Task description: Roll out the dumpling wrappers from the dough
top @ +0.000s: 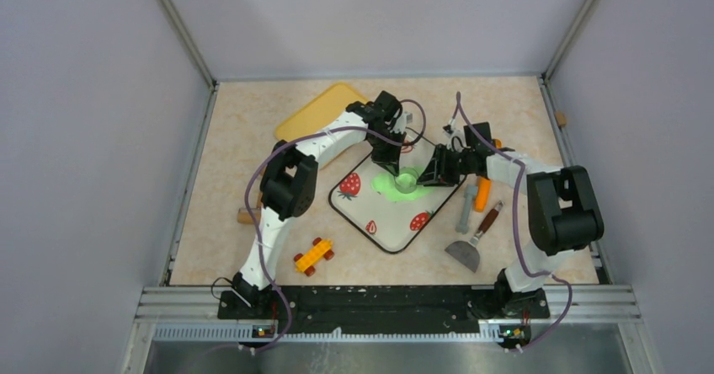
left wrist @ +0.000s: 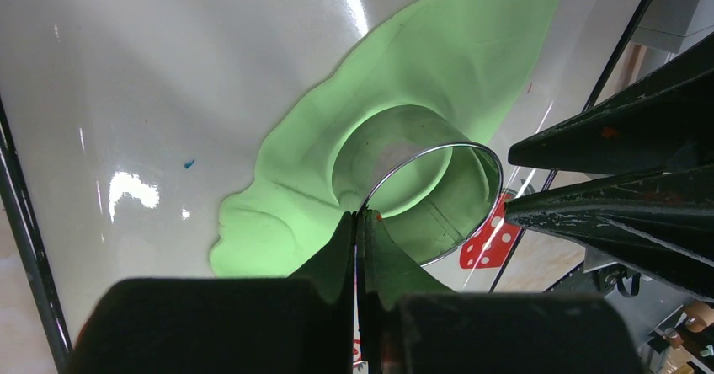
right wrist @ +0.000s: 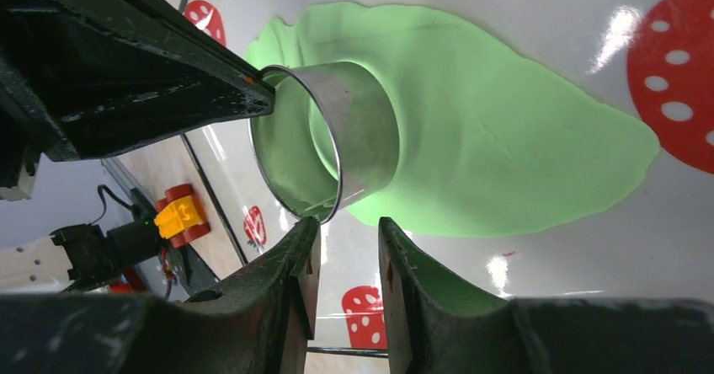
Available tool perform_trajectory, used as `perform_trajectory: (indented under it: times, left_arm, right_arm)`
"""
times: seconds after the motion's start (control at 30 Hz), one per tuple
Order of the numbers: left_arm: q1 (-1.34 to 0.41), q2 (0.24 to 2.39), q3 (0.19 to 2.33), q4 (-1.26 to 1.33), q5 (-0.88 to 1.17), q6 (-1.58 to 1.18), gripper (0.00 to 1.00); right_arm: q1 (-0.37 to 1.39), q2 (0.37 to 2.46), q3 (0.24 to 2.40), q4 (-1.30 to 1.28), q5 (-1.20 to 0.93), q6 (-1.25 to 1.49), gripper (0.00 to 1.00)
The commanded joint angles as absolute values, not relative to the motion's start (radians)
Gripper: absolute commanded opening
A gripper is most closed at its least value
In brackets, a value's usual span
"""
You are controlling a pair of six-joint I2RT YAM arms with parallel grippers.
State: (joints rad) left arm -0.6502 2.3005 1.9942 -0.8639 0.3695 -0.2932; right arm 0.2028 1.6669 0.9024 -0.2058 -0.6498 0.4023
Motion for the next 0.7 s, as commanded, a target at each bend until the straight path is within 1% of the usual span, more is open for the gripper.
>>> perform_trajectory:
  times: [0.0, 0.1, 0.2, 0.27, 0.33, 0.47, 0.67]
  left_arm:
    - [-0.655, 2.302, 2.029, -0.850, 0.378, -0.280, 0.00]
    - [-0.655, 2.307, 2.028, -0.853, 0.374, -0.276, 0.00]
    - [-0.655, 2.311, 2.025, -0.854, 0.371, -0.272, 0.00]
    - [-0.655, 2.313, 2.026, -0.854, 0.364, -0.268, 0.00]
    - [-0.655, 2.315, 2.024, -0.855, 0.360, -0.265, 0.00]
    - [-0.655, 2.316, 2.016, -0.858, 0.357, -0.262, 0.00]
    - [-0.655, 2.316, 1.982, -0.858, 0.350, -0.249, 0.00]
  right_arm:
    - [0.217, 1.674, 0.885, -0.108, -0.725, 0.424, 0.33]
    - [0.217, 1.680, 0.873, -0.061, -0.768, 0.458, 0.33]
    - [0.218, 1.688, 0.876, -0.074, -0.729, 0.456, 0.33]
    - [0.218, 1.697, 0.880, -0.090, -0.699, 0.439, 0.31]
    - [0.218, 1.705, 0.883, -0.106, -0.677, 0.427, 0.28]
    - [0.218, 1.726, 0.882, -0.112, -0.667, 0.419, 0.23]
    - [0.217, 1.751, 0.882, -0.102, -0.656, 0.426, 0.20]
